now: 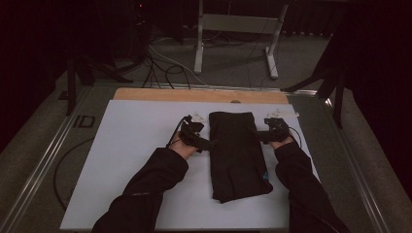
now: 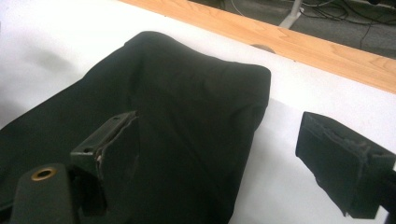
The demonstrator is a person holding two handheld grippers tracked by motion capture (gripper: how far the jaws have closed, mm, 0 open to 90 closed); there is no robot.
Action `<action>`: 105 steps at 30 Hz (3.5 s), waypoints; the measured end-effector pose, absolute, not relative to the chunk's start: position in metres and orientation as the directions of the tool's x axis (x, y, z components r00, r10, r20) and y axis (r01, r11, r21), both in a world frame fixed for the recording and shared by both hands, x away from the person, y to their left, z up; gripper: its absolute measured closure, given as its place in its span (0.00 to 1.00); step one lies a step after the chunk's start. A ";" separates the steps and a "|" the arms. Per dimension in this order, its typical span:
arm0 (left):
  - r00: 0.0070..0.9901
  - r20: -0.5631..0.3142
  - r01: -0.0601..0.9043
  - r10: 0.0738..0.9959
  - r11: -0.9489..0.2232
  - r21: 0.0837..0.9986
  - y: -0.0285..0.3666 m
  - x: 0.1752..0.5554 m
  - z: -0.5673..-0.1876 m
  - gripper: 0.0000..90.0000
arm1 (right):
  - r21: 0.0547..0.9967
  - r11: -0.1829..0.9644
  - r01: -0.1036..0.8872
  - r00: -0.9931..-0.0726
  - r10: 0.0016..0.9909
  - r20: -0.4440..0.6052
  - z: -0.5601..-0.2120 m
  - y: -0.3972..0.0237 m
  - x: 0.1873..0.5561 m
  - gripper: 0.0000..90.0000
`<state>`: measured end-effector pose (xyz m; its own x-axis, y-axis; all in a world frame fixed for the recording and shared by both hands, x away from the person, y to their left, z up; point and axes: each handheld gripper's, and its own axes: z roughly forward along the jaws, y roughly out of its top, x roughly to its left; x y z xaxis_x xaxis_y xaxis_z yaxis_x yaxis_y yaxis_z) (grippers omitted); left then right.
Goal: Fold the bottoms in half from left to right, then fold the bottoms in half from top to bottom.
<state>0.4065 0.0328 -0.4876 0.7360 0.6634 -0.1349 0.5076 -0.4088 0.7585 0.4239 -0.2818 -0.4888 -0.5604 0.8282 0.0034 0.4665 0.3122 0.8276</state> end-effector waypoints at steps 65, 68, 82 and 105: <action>0.602 -0.299 0.665 0.740 -0.258 0.701 0.015 0.490 -0.516 0.10 | 0.773 0.265 0.577 -0.488 0.870 0.067 -0.502 -0.266 0.490 0.21; 0.585 -0.312 0.680 0.749 -0.243 0.692 0.014 0.494 -0.519 0.10 | 0.761 0.257 0.595 -0.474 0.877 0.075 -0.507 -0.266 0.492 0.22; 0.548 -0.364 0.733 0.753 -0.223 0.642 0.007 0.499 -0.531 0.34 | 0.737 0.223 0.638 -0.459 0.879 0.131 -0.523 -0.268 0.499 0.26; 0.591 -0.387 0.735 0.708 -0.276 0.619 -0.002 0.490 -0.532 0.92 | 0.666 0.235 0.708 -0.521 0.810 0.268 -0.528 -0.269 0.497 0.72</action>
